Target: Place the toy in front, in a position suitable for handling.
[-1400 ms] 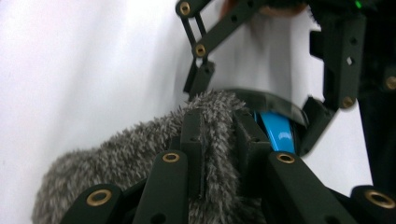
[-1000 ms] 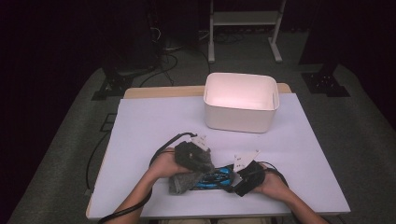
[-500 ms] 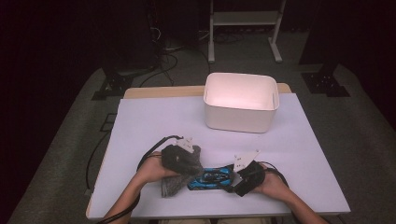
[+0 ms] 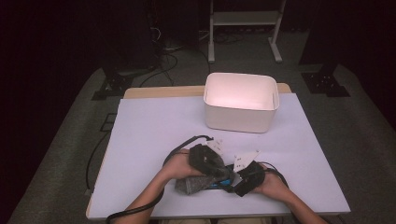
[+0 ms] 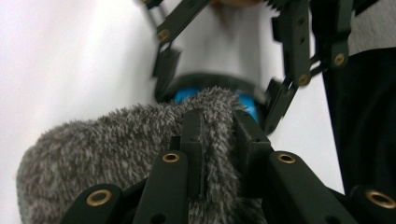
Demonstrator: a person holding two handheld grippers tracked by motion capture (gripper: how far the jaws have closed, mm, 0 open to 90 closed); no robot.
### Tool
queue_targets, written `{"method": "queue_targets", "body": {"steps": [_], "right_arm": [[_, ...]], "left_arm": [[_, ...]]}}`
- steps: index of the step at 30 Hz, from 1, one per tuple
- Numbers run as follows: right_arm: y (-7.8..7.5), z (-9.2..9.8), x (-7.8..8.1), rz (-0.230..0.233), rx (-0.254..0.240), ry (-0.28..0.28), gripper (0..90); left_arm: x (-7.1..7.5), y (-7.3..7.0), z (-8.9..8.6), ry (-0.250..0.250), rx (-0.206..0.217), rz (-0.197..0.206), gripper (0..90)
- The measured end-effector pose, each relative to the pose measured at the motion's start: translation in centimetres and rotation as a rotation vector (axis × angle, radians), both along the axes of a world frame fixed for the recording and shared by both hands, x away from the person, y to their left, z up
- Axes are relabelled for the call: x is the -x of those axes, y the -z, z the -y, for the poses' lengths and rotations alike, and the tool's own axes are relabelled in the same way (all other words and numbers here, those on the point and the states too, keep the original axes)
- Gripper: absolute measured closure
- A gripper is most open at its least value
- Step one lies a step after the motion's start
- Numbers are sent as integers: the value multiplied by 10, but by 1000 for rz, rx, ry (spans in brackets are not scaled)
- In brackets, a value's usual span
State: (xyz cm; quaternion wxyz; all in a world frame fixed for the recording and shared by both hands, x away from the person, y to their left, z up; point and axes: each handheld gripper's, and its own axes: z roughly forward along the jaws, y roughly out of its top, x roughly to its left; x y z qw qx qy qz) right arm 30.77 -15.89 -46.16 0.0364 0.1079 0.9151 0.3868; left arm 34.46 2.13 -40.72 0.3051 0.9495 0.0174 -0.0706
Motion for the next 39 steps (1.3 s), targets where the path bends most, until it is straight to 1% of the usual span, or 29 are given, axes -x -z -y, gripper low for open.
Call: {"method": "queue_targets", "body": {"steps": [2,4,8,9,10,11,12,13,17,18,19,20,21,22,23,26,27,28,29,30,31,33,35,36,38,39], "right_arm": [[0,0,0,-1,2,0,232],[0,0,0,2,0,-1,232],[0,1,0,2,-2,-1,232],[0,1,0,2,-2,-1,232],[0,1,0,2,-2,-1,232],[0,1,0,2,-2,-1,232],[0,1,0,3,-2,-2,232],[0,0,0,2,-2,-1,231],[0,1,-1,2,-3,-1,231],[1,1,-1,2,-4,-2,231],[1,1,0,2,-4,-2,232],[1,1,0,3,-4,-2,232],[1,1,0,3,-4,-2,232],[1,1,0,3,-4,-4,233],[0,1,0,2,-4,-3,232],[0,1,0,2,-3,-4,233],[0,1,0,2,-3,-4,233],[0,1,0,6,-1,-3,233],[0,1,0,7,0,-2,233],[0,1,0,11,1,-5,233],[0,1,0,10,1,-4,234],[0,1,-1,15,3,-9,233],[0,1,0,12,3,-6,233],[0,1,0,12,3,-6,234],[0,1,0,8,1,-3,234],[0,1,0,8,1,-3,234]], "left_arm": [[2,0,8,24,-7,9,752],[5,-1,12,22,-4,20,745],[5,0,9,21,11,23,746],[4,0,9,11,12,20,751],[2,1,9,-4,8,28,752],[2,1,9,-4,8,28,752],[1,3,11,-32,21,16,752],[0,4,12,-43,26,18,751],[1,3,14,-50,29,22,751],[1,3,14,-53,29,17,752],[2,4,14,-44,31,7,752],[4,4,13,-23,33,0,757],[4,4,13,-23,33,0,762],[8,3,13,-9,30,28,760],[11,2,11,-8,29,50,758],[10,1,3,-15,27,33,761],[10,1,3,-15,27,33,761],[10,0,-5,-27,27,27,761],[10,0,-5,-27,27,27,761],[11,-1,-13,-41,24,23,760],[11,-1,-18,-44,22,20,759],[11,0,-27,-58,31,8,760],[11,-2,-36,-61,37,5,760],[12,-3,-40,-67,34,6,760],[13,-3,-50,-85,15,11,760],[13,-3,-50,-85,15,11,759]]}}
